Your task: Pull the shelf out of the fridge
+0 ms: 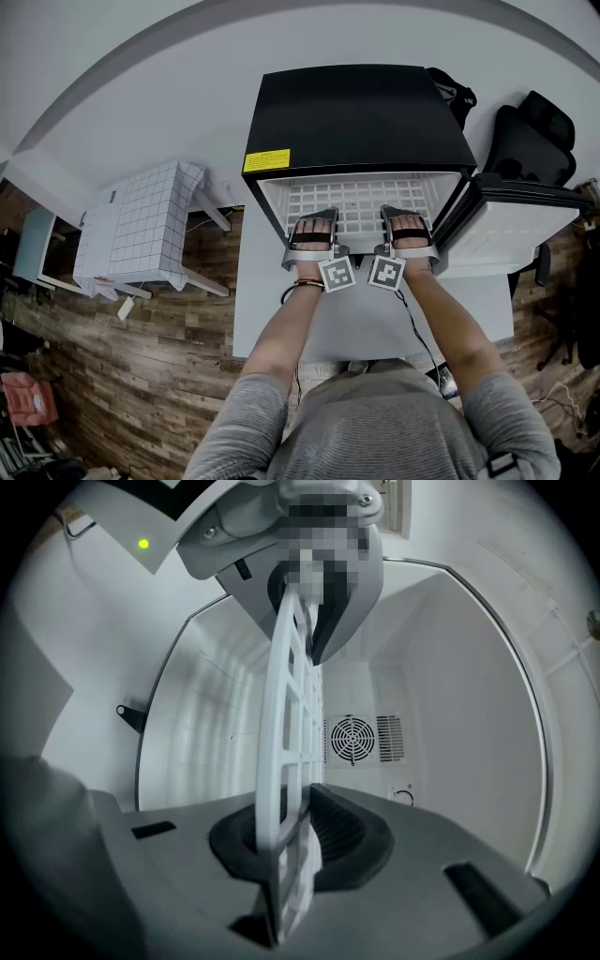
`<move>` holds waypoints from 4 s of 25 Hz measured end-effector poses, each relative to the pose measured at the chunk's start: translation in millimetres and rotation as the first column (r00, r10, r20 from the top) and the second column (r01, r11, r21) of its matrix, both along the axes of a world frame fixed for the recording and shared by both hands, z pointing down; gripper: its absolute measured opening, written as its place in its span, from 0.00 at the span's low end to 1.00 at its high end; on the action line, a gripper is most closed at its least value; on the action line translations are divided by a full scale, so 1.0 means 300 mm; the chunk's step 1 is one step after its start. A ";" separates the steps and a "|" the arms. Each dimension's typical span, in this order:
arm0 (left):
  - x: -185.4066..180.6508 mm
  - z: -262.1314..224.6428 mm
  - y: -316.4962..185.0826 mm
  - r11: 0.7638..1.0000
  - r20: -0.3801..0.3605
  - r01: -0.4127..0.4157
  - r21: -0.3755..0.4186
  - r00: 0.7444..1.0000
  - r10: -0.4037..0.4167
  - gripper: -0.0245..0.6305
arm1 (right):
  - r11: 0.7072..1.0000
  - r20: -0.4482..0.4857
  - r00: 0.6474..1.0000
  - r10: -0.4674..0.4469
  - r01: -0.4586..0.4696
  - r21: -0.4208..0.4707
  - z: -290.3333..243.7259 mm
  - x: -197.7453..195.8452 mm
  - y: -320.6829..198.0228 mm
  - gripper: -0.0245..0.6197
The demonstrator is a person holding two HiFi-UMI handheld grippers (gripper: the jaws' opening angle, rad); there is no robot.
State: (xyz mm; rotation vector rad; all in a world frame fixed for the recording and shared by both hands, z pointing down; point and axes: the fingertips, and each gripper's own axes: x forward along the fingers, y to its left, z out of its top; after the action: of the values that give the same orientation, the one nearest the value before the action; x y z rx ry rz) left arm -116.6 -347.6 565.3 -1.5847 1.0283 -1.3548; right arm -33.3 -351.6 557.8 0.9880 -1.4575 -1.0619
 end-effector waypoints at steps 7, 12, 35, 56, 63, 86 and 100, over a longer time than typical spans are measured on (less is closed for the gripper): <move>0.003 -0.004 0.017 1.000 0.003 0.003 0.011 1.000 -0.003 0.11 | 1.000 0.004 1.000 -0.002 0.002 0.011 -0.005 0.002 0.018 0.11; 0.004 0.000 0.030 1.000 0.000 0.004 0.006 1.000 -0.004 0.11 | 1.000 0.000 1.000 -0.002 0.002 0.008 0.000 0.003 0.031 0.11; 0.008 -0.001 0.104 1.000 -0.017 0.010 -0.001 1.000 -0.010 0.11 | 1.000 -0.006 1.000 -0.019 0.019 0.014 -0.006 0.005 0.103 0.11; -0.007 -0.028 0.185 0.998 0.015 0.029 0.051 0.999 -0.030 0.11 | 1.000 0.010 1.000 -0.024 0.024 0.014 -0.011 0.011 0.194 0.11; -0.005 -0.022 0.212 0.999 0.007 0.033 0.041 0.999 -0.034 0.11 | 1.000 0.013 1.000 -0.026 0.026 0.011 -0.007 0.011 0.219 0.11; -0.007 -0.021 0.262 0.998 0.012 0.044 0.043 0.999 -0.044 0.11 | 1.000 0.019 1.000 -0.023 0.023 0.018 -0.006 0.015 0.269 0.11; -0.004 -0.062 0.284 0.995 -0.029 0.065 0.076 0.998 -0.063 0.11 | 0.999 -0.010 1.000 0.011 -0.011 0.038 -0.023 0.046 0.282 0.11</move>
State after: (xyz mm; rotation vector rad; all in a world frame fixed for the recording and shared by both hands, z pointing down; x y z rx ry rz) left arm -117.8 -262.5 546.7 -1.5275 1.1429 -1.3241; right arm -19.5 -267.1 550.8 1.0147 -1.4270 -1.0884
